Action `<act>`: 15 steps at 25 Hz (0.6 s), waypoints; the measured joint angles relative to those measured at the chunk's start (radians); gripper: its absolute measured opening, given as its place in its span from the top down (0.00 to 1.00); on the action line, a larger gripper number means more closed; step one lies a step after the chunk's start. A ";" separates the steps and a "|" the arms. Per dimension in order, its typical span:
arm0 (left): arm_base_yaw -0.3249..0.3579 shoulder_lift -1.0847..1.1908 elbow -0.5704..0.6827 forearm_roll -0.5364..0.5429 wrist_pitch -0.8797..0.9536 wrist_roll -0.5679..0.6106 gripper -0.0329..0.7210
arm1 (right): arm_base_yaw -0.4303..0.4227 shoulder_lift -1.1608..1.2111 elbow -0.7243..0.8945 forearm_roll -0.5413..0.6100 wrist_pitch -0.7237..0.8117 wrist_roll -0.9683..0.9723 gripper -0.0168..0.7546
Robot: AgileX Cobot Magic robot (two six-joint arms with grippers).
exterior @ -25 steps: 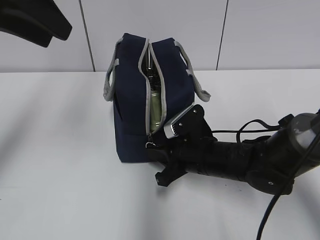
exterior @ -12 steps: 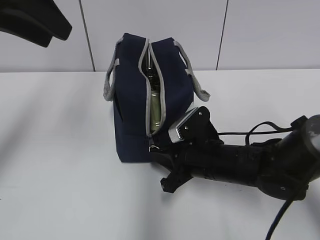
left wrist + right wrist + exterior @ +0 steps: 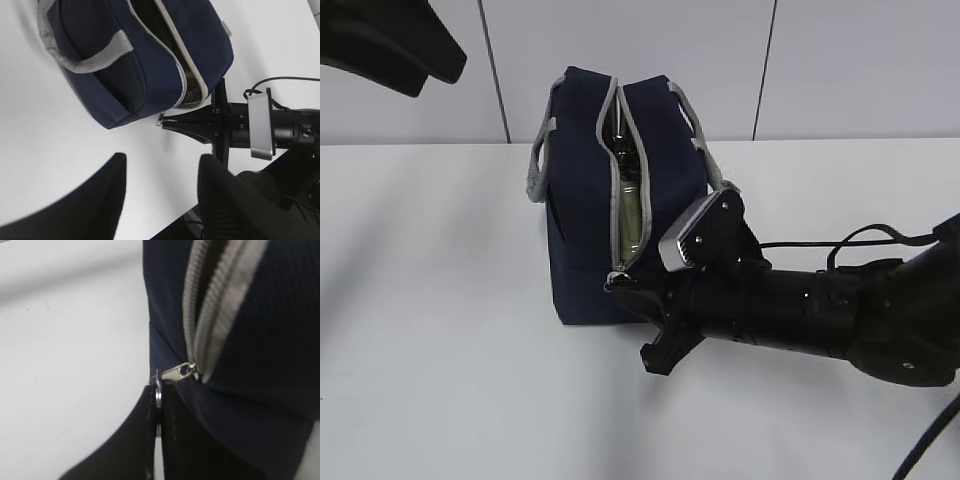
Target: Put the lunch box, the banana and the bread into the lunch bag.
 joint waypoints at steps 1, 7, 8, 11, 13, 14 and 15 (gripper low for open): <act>0.000 0.002 0.000 0.000 0.000 0.000 0.51 | 0.000 -0.013 0.000 -0.009 0.000 0.006 1.00; 0.000 0.014 0.001 0.000 -0.001 0.003 0.51 | 0.000 -0.093 0.002 -0.072 0.008 0.062 1.00; 0.000 0.016 0.001 0.000 -0.001 0.008 0.51 | -0.002 -0.106 0.002 -0.082 0.016 0.071 1.00; 0.000 0.020 0.001 0.000 -0.004 0.032 0.51 | -0.002 -0.143 0.002 -0.102 0.033 0.091 1.00; 0.000 0.020 0.001 0.000 -0.009 0.051 0.51 | -0.002 -0.170 -0.003 -0.132 0.050 0.120 1.00; 0.000 0.020 0.001 0.000 -0.012 0.060 0.51 | -0.002 -0.177 -0.013 -0.162 0.062 0.146 1.00; 0.000 0.020 0.001 0.000 -0.017 0.073 0.52 | -0.002 -0.186 -0.024 -0.194 0.074 0.182 1.00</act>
